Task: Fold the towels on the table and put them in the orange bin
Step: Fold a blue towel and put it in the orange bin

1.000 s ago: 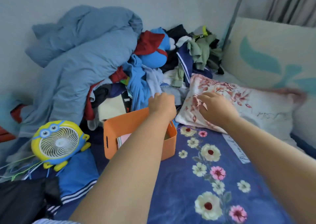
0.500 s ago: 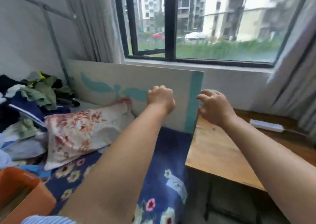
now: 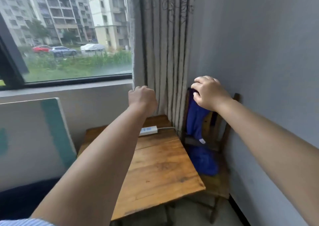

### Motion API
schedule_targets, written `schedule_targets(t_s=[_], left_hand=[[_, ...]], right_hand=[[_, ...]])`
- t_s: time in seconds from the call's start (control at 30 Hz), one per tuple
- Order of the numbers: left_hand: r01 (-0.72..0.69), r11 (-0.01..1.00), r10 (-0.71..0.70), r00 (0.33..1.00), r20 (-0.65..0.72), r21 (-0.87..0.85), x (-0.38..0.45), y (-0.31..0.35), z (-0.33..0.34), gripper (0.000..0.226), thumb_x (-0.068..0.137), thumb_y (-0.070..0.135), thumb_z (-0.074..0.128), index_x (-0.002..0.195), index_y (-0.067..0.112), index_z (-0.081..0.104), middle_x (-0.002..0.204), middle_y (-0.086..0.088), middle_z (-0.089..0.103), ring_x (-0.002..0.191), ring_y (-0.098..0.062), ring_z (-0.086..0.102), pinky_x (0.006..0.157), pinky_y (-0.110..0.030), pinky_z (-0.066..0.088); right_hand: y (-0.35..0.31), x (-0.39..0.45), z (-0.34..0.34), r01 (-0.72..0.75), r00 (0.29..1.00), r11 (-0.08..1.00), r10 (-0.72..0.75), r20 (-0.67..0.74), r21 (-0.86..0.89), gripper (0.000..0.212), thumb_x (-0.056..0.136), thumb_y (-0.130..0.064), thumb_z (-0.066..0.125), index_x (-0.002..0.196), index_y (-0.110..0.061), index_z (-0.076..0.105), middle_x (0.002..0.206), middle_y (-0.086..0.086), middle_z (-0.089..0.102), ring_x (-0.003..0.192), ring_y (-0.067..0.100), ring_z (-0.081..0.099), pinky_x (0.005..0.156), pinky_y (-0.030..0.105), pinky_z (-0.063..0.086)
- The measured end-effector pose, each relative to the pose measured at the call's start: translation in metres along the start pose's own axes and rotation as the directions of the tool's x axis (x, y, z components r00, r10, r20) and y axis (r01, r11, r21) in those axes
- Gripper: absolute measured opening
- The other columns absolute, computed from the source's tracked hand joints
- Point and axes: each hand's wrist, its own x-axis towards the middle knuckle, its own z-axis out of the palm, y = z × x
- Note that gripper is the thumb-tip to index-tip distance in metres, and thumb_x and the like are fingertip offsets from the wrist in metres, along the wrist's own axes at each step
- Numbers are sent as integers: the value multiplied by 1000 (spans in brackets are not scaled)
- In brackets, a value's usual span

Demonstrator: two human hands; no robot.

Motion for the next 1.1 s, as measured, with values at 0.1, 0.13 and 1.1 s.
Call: schedule_targets(t_s=[0.1, 0.13, 1.1], left_hand=[[-28, 999, 28, 1000, 0, -20, 43, 42, 17, 29, 84, 11, 44, 105, 11, 64, 116, -12, 56, 113, -30, 47, 89, -36, 37], [-36, 999, 36, 999, -1, -20, 59, 55, 23, 29, 84, 11, 45, 105, 11, 64, 116, -11, 56, 113, -30, 47, 88, -35, 38], [77, 890, 78, 945, 316, -450, 395, 245, 282, 32, 95, 27, 42, 112, 5, 57, 113, -11, 61, 102, -26, 56, 74, -31, 43]], right_hand=[[61, 18, 14, -64, 998, 998, 64, 15, -18, 29, 88, -12, 45, 111, -2, 60, 126, 12, 52, 120, 28, 41, 95, 32, 29], [80, 24, 19, -85, 996, 996, 85, 20, -16, 29, 88, -12, 45, 110, -2, 60, 125, 12, 52, 120, 28, 41, 94, 31, 29], [369, 183, 300, -382, 869, 924, 364, 336, -14, 25, 89, -20, 49, 101, -8, 67, 100, 10, 68, 96, 25, 60, 75, 30, 48]])
